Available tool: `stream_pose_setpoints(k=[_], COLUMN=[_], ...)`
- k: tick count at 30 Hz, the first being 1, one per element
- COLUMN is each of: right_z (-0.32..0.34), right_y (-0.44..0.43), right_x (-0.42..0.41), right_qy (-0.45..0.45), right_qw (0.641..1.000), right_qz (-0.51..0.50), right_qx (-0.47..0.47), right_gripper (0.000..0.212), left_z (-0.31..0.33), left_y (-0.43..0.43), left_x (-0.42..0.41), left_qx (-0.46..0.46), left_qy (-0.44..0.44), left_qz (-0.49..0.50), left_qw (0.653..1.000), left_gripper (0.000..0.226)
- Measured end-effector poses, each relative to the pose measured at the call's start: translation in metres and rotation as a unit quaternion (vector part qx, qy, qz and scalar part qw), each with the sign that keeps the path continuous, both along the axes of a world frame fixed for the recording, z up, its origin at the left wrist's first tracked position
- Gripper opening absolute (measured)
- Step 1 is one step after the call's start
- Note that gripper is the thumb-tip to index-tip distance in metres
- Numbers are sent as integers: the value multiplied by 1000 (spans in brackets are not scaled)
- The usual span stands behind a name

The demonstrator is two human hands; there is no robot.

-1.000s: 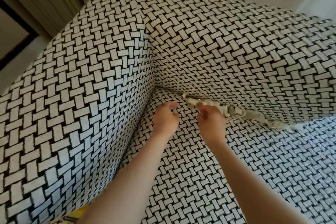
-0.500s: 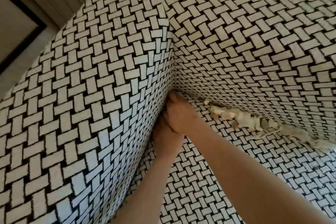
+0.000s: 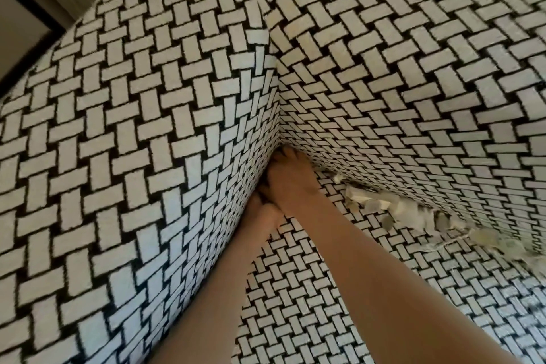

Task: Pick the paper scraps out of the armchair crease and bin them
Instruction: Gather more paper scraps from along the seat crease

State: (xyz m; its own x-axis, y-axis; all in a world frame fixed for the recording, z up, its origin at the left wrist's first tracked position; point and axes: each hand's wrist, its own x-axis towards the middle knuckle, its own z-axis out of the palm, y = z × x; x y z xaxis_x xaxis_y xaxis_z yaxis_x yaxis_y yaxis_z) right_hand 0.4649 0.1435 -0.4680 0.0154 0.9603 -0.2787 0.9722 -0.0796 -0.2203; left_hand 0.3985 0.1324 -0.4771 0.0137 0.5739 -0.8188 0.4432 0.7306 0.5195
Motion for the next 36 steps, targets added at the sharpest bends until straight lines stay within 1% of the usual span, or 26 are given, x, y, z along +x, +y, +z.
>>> stream_pose_setpoints(k=[1, 2, 3, 4, 7, 8, 9, 10, 12, 13, 17, 20, 22, 23, 24, 25, 27, 28, 29, 30, 31, 32, 33, 34, 35, 36], right_z=[-2, -4, -4, -4, -7, -8, -10, -12, -15, -16, -18, -13, -6, -4, -2, 4, 16, 21, 29, 33, 38, 41, 41, 40, 40, 42], right_y=[2, 3, 4, 4, 3, 1, 0, -1, -4, -7, -13, -14, -17, -18, -20, -22, -29, -34, -41, -49, -58, -65, -71, -75, -77, -79], right_x=[-2, -5, -7, -9, -10, -10, -9, -8, -8, -9, -13, -11, -7, -5, -3, 0, 5, 7, 8, 7, 5, 4, 2, 2, 3, 4], right_qy=[8, 13, 18, 23, 34, 38, 46, 58, 84, 96, 154, 243, 289, 321, 371, 433, 545, 575, 588, 587, 569, 537, 496, 445, 399, 372], right_qw=[1000, 999, 997, 995, 993, 993, 992, 990, 979, 972, 948, 914, 896, 881, 854, 812, 720, 700, 702, 718, 747, 785, 825, 867, 900, 918], right_qz=[-20, -43, -68, -88, -109, -109, -112, -124, -168, -190, -238, -279, -299, -315, -341, -372, -416, -413, -396, -371, -342, -310, -272, -225, -174, -140], right_qx=[10, 18, 24, 26, 24, 23, 28, 38, 76, 98, 143, 170, 155, 144, 132, 122, 104, 92, 72, 46, 27, 22, 20, 16, 10, 9], right_gripper=[38, 36, 34, 33, 34, 35, 37, 39, 36, 32, 16, 16, 17, 17, 16, 17, 23, 23, 22, 19, 15, 13, 15, 18, 22, 24], left_z=[1, 5, 13, 17, 14, 12, 7, 4, 11, 16, 21, 28, 33, 33, 34, 36, 37, 38, 42, 44, 47, 48, 45, 41, 39, 36], left_y=[4, 8, 9, 9, 16, 16, 15, 10, 1, -2, -12, -12, -15, -17, -18, -21, -23, -24, -26, -28, -32, -36, -40, -42, -44, -44], left_x=[2, 2, 1, 1, -2, -2, -5, -6, -11, -13, -18, -18, -18, -19, -19, -19, -17, -15, -11, -7, -3, 1, 3, 4, 3, 1], left_qx=[-23, -46, -43, -29, -20, -19, -3, 1, 18, 32, 73, 78, 106, 118, 123, 120, 101, 92, 82, 60, 23, -13, -40, -58, -67, -70], left_qy=[16, 59, 100, 136, 140, 145, 136, 98, 5, -22, -86, -120, -145, -160, -173, -186, -223, -253, -292, -330, -363, -379, -370, -351, -335, -322], left_qz=[-2, -40, -74, -135, -174, -201, -209, -194, -117, -87, -65, -55, -48, -44, -34, -12, 66, 120, 179, 240, 295, 341, 366, 376, 381, 386], left_qw=[1000, 996, 991, 981, 975, 969, 969, 976, 993, 995, 991, 988, 983, 979, 977, 975, 967, 955, 936, 911, 883, 860, 853, 855, 859, 862], left_gripper=[44, 50, 58, 63, 53, 53, 55, 55, 58, 61, 66, 76, 81, 80, 77, 72, 58, 47, 36, 28, 25, 26, 28, 29, 30, 30])
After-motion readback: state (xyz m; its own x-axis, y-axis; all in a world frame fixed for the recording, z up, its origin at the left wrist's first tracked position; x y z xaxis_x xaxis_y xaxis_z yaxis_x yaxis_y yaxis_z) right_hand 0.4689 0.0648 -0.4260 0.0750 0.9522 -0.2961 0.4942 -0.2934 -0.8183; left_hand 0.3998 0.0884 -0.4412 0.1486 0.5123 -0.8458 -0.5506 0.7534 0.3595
